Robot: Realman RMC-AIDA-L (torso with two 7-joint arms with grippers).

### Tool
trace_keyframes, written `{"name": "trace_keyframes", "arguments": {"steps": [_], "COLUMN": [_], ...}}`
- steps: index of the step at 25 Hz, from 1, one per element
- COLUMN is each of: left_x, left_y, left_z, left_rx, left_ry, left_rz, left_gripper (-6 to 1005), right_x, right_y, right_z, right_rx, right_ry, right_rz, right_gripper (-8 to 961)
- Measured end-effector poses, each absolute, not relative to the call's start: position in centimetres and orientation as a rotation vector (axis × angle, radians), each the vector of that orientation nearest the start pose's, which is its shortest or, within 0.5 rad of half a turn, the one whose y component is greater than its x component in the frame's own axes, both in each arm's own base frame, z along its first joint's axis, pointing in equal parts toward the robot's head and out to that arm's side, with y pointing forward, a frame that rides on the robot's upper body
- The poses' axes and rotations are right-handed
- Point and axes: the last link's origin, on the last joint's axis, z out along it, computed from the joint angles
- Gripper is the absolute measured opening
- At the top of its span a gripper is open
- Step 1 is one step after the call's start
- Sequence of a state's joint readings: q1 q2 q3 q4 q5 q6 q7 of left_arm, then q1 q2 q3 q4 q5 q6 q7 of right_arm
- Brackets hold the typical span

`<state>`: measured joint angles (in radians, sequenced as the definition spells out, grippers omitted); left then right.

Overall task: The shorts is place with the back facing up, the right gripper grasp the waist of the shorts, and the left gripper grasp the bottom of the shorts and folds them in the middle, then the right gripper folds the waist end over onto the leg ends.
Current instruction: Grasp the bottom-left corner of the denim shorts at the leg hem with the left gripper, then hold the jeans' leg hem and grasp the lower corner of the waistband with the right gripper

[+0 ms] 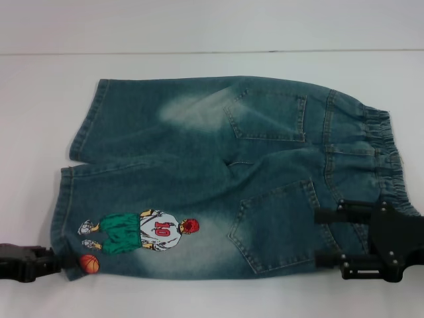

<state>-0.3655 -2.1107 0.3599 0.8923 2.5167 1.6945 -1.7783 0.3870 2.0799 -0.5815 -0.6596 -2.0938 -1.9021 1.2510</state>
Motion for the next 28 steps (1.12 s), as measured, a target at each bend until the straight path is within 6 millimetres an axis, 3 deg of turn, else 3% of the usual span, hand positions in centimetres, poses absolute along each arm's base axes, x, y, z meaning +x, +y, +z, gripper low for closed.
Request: {"name": "trace_keyframes", "arguments": {"steps": [6, 10, 16, 21, 28], "left_x": [-35.7, -35.6, -35.1, -34.6, -34.3], "left_y": [24.9, 25.1, 26.5, 27.5, 28.5], "left_z": [3.7, 3.7, 4.4, 4.8, 5.3], "left_rx": [-2.461, -2.463, -2.421, -2.395, -2.351], "left_ry": [-1.436, -1.437, -1.424, -1.42, -1.417], "left_rz": [-0.314, -0.317, -0.386, -0.434, -0.48], "left_gripper": [343, 171, 43, 45, 45], "right_x": [28.6, 28.6, 28.8, 29.3, 28.9], "right_y": [25.5, 26.3, 29.5, 31.6, 31.6], "right_z": [1.5, 2.2, 4.5, 7.5, 9.7], "right_rx": [-2.825, -2.779, -2.683, -2.66, -2.786], "right_ry": [0.616, 0.722, 0.982, 1.108, 1.104], "right_rz": [0.922, 0.948, 0.836, 0.603, 0.132], "right_gripper": [702, 698, 692, 687, 680]}}
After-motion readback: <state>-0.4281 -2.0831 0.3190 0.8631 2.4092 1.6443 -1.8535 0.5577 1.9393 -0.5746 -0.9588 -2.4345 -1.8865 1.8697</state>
